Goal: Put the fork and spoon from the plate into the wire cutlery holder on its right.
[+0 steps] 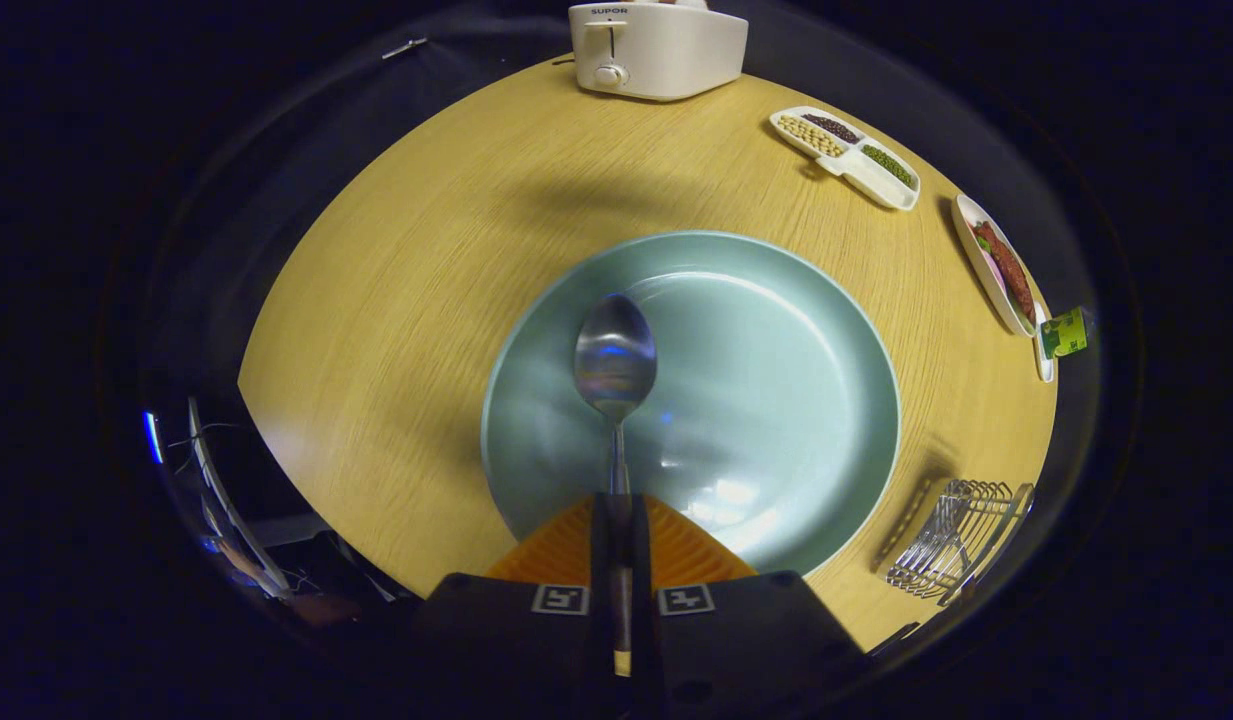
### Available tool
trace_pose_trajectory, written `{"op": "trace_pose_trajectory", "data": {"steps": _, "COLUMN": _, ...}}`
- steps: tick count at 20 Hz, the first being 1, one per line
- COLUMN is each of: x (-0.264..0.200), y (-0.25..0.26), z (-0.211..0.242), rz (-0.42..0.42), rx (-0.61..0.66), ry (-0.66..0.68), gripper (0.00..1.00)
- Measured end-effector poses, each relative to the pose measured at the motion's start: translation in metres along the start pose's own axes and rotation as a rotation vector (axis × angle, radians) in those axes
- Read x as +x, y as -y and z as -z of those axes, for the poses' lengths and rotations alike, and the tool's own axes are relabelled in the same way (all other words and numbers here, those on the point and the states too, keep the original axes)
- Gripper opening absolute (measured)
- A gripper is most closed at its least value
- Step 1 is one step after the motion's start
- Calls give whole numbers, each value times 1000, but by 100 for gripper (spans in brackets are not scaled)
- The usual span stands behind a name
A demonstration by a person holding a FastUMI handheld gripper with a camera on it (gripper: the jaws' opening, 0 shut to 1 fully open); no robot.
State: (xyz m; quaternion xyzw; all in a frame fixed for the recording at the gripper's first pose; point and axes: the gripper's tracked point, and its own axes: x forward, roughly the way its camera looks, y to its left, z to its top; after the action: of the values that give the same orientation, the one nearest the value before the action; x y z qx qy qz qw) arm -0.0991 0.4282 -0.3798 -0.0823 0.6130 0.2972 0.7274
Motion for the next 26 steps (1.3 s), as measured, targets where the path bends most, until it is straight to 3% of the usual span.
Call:
{"op": "trace_pose_trajectory", "data": {"steps": 4, "x": -30, "y": 9, "z": -10, "rz": -55, "rx": 63, "ry": 25, "gripper": 8}}
{"op": "trace_pose_trajectory", "data": {"steps": 9, "x": -122, "y": 67, "z": -16, "rz": -93, "rx": 58, "ry": 46, "gripper": 8}}
{"op": "trace_pose_trajectory", "data": {"steps": 14, "x": -192, "y": 169, "z": 31, "rz": 16, "rx": -41, "ry": -127, "gripper": 8}}
{"op": "trace_pose_trajectory", "data": {"steps": 20, "x": -177, "y": 234, "z": 87, "rz": 58, "rx": -34, "ry": -421, "gripper": 8}}
{"op": "trace_pose_trajectory", "data": {"steps": 26, "x": -141, "y": 245, "z": 94, "rz": 60, "rx": 6, "ry": -542, "gripper": 8}}
